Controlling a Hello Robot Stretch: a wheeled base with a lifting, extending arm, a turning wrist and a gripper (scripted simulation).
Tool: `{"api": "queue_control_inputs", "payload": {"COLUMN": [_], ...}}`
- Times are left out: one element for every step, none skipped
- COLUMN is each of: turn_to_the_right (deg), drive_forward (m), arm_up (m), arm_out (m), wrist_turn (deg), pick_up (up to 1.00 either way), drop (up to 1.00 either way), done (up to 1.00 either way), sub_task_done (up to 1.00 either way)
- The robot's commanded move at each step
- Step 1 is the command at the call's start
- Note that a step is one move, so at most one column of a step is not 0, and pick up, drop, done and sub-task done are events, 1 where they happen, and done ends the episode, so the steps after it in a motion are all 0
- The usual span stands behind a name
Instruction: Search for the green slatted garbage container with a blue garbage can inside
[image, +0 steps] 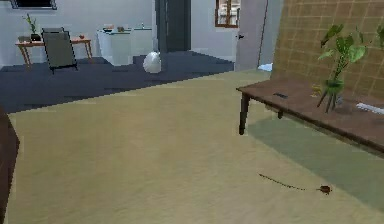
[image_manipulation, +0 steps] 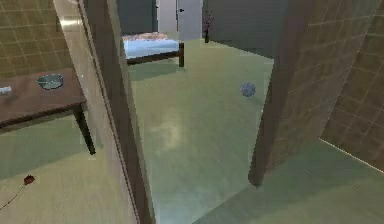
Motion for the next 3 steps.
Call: {"api": "queue_control_inputs", "payload": {"turn_to_the_right": [0.0, 0.0, 0.0], "drive_forward": [0.45, 1.00, 0.70], "arm_up": [0.00, 0.00, 0.00], "arm_out": [0.00, 0.00, 0.00], "wrist_turn": [0.0, 0.0, 0.0], "pick_up": [0.00, 0.00, 0.00], "drop": [0.00, 0.00, 0.00], "done": [0.00, 0.00, 0.00], "sub_task_done": [0.00, 0.00, 0.00]}}
